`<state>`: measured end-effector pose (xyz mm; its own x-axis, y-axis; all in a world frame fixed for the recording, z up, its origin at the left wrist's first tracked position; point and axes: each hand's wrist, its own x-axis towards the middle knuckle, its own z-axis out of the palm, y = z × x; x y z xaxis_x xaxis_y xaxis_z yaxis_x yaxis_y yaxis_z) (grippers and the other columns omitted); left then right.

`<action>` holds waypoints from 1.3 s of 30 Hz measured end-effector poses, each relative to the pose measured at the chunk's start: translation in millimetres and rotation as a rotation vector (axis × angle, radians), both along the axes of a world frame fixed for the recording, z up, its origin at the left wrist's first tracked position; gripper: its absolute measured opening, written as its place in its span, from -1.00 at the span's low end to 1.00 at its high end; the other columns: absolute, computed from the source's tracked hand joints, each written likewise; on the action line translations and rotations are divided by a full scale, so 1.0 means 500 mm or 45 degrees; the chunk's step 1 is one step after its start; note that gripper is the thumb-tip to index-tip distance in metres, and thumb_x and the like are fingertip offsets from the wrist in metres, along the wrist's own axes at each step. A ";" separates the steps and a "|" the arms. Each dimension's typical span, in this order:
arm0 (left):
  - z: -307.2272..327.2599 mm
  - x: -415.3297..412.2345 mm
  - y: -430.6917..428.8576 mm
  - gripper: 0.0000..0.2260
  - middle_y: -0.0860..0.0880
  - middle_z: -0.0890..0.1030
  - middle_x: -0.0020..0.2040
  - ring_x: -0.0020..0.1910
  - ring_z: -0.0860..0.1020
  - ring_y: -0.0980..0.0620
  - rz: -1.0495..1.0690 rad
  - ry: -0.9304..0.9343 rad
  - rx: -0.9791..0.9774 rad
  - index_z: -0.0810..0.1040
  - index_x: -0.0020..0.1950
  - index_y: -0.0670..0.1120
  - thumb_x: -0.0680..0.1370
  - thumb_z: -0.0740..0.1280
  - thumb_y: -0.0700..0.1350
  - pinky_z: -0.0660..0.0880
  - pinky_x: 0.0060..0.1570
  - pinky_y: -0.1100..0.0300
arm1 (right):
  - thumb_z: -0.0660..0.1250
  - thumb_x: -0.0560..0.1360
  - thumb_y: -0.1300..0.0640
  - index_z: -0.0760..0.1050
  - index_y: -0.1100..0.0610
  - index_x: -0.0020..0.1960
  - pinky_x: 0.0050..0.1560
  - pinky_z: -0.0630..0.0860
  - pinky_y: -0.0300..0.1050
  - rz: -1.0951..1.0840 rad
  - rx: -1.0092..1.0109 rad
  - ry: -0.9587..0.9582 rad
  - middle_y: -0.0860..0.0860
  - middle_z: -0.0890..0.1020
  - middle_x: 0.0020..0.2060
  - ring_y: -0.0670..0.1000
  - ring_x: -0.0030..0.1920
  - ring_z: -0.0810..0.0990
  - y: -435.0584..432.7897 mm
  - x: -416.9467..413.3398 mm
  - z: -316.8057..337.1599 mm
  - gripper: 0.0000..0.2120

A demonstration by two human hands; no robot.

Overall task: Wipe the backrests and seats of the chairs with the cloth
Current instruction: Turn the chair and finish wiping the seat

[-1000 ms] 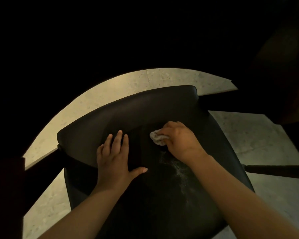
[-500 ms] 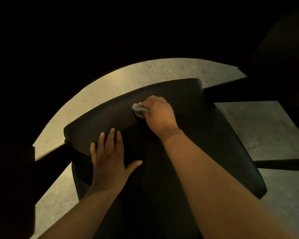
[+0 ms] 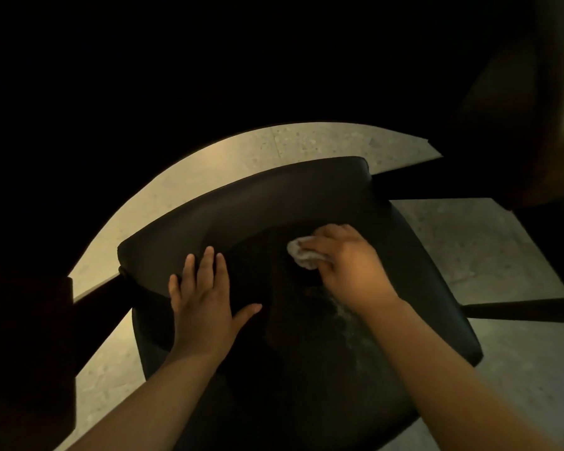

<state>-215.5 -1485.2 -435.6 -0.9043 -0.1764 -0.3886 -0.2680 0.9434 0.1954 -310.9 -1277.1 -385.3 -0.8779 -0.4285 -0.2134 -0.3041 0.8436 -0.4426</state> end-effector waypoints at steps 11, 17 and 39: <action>0.016 0.011 0.008 -0.19 -0.02 -0.14 0.60 0.56 -0.20 -0.08 -0.026 -0.035 0.042 -0.12 0.59 -0.04 0.53 0.18 0.31 -0.17 0.50 -0.10 | 0.30 0.53 0.18 0.49 -0.08 0.31 0.46 0.21 -0.02 0.132 0.195 -0.353 -0.08 0.45 0.32 -0.05 0.39 0.32 0.034 0.058 -0.012 -0.63; 0.017 0.041 0.013 -0.22 -0.02 -0.10 0.60 0.56 -0.17 -0.07 -0.030 -0.040 0.050 -0.06 0.59 -0.03 0.53 0.16 0.33 -0.16 0.50 -0.08 | 0.30 0.53 0.16 0.48 -0.09 0.31 0.40 0.28 -0.03 0.037 0.121 -0.180 -0.07 0.46 0.29 -0.02 0.34 0.36 0.023 0.059 -0.007 -0.62; 0.006 0.066 -0.031 -0.24 -0.04 0.00 0.59 0.56 -0.07 -0.12 -0.032 0.021 0.007 0.04 0.59 -0.06 0.53 0.11 0.34 -0.03 0.51 -0.07 | 0.29 0.52 0.18 0.54 -0.03 0.27 0.36 0.30 -0.13 0.200 0.014 -0.134 -0.03 0.51 0.24 -0.01 0.29 0.41 -0.033 0.042 -0.006 -0.66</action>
